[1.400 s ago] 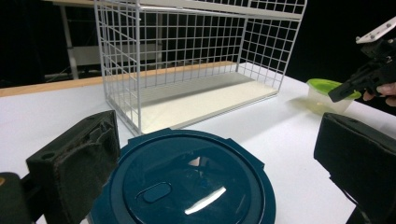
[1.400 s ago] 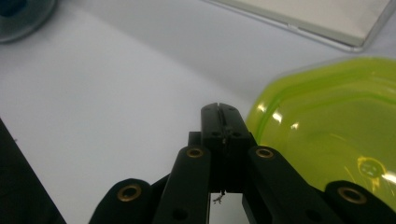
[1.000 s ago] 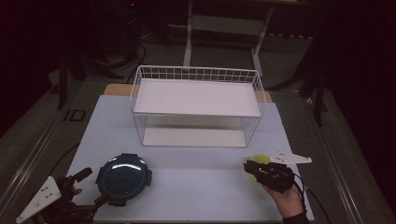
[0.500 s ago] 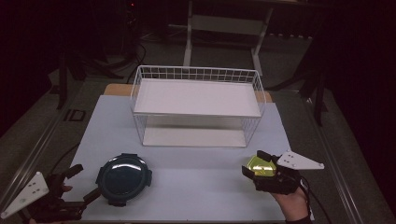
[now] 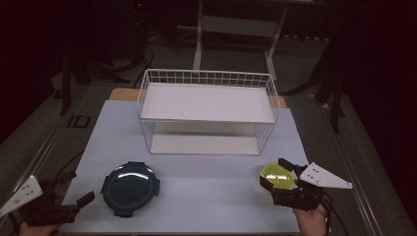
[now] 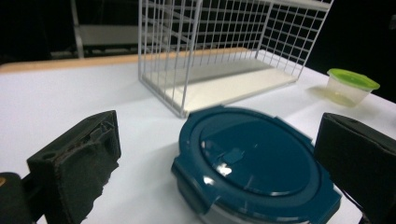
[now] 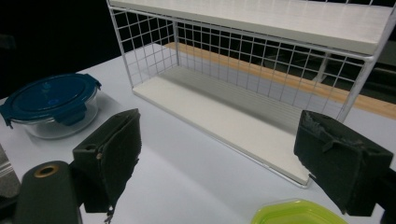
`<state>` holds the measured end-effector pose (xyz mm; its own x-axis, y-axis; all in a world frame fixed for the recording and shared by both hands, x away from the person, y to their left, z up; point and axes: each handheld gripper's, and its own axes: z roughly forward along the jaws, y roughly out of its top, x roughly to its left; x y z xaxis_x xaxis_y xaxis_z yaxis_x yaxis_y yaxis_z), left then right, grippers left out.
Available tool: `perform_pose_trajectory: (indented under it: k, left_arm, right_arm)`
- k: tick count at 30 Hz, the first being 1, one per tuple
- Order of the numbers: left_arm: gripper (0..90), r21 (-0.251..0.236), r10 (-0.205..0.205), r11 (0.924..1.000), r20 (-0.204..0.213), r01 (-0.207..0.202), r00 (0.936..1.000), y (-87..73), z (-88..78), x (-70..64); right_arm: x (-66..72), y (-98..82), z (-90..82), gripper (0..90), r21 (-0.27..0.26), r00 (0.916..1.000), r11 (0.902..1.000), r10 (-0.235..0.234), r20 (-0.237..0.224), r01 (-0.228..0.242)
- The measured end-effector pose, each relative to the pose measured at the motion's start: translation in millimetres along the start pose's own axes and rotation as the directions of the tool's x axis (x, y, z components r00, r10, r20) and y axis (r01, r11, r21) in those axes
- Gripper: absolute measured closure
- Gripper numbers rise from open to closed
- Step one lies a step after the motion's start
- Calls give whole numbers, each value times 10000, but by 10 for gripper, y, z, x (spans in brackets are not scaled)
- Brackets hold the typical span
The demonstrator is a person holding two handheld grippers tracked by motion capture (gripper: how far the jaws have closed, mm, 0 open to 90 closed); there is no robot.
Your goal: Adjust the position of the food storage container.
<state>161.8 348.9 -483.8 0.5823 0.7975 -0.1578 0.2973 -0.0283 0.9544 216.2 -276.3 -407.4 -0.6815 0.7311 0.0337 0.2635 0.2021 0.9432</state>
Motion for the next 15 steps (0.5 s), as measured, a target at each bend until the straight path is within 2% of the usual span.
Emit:
perform_pose_trajectory:
  k: [3, 6, 7, 12, 13, 14, 15]
  left_arm:
    - [3, 301, -17, 9995, -40, 19, 10000, -41, 24, 59]
    - [84, 574, 166, 9982, -241, -152, 9996, -83, 53, 110]
    - [151, 603, 215, 9980, -295, -197, 9993, -93, 62, 121]
    - [369, 1165, 279, 9929, -255, -247, 9993, -145, 131, 182]
    - [406, 1165, 279, 9929, -255, -247, 9993, -145, 131, 182]
    - [406, 1401, 216, 9900, -384, -160, 9990, -160, 176, 193]
    - [494, 1495, 252, 9886, -365, -195, 9990, -165, 192, 197]
  right_arm:
    - [-15, -10, -11, 145, 48, 9999, 9999, 129, -45, -129]
    - [-30, -33, -25, 145, 5, 9998, 9998, 221, -22, -221]
    - [-31, -37, -26, 145, -2, 9997, 9997, 243, -37, -243]
    - [-28, -43, -29, 146, -23, 9997, 9997, 238, -89, -238]
    - [-28, -43, -29, 146, -23, 9997, 9997, 238, -89, -238]
    - [-28, -43, -26, 146, -8, 9996, 9997, 247, -102, -247]
    - [-28, -49, -20, 146, 8, 9997, 9997, 237, -101, -237]
